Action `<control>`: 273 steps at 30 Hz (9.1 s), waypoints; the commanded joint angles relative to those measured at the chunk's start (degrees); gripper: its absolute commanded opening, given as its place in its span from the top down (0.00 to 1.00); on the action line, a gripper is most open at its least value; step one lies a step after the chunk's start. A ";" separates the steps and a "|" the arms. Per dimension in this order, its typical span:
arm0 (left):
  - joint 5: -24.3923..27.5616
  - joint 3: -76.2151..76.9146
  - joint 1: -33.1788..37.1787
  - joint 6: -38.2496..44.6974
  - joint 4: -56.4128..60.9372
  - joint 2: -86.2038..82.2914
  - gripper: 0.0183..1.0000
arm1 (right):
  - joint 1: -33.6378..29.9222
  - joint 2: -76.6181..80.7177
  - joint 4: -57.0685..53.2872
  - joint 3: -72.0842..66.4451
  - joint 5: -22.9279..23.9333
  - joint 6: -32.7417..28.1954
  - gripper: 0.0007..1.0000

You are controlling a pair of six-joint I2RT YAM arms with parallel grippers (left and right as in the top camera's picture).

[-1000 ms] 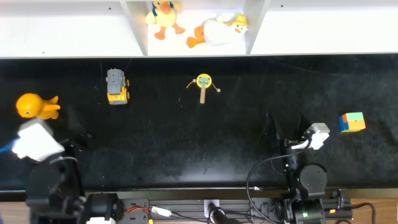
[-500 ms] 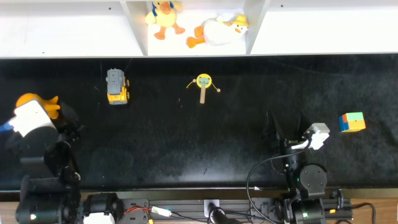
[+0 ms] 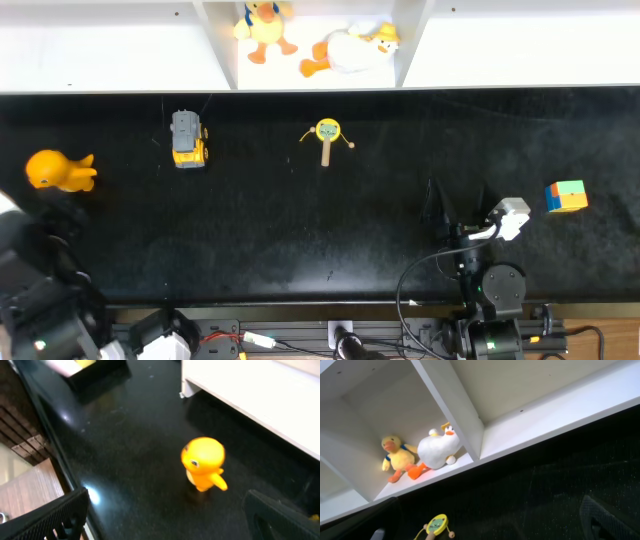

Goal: Store Toys

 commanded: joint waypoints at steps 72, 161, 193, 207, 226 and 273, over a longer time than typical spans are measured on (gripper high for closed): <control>49.22 0.70 19.17 33.86 32.54 48.92 0.59 | 0.24 -0.52 0.26 -0.79 0.59 0.22 0.00; 31.23 19.89 -7.63 5.75 54.93 64.48 0.08 | 0.26 -0.52 0.26 -0.79 0.59 0.22 0.00; 31.17 19.87 -7.52 10.82 30.75 46.53 0.00 | 0.26 -0.52 0.26 -0.79 0.59 0.22 0.00; 30.99 19.78 -13.73 14.01 12.07 36.20 0.00 | 0.24 -0.52 0.26 -0.79 0.59 0.22 0.00; 17.18 8.33 -32.72 -0.48 7.89 40.96 0.00 | 0.24 -0.52 0.26 -0.79 0.59 0.22 0.00; 13.33 -0.74 -32.63 -3.21 30.36 56.37 0.31 | 0.26 -0.52 0.26 -0.79 0.59 0.22 0.00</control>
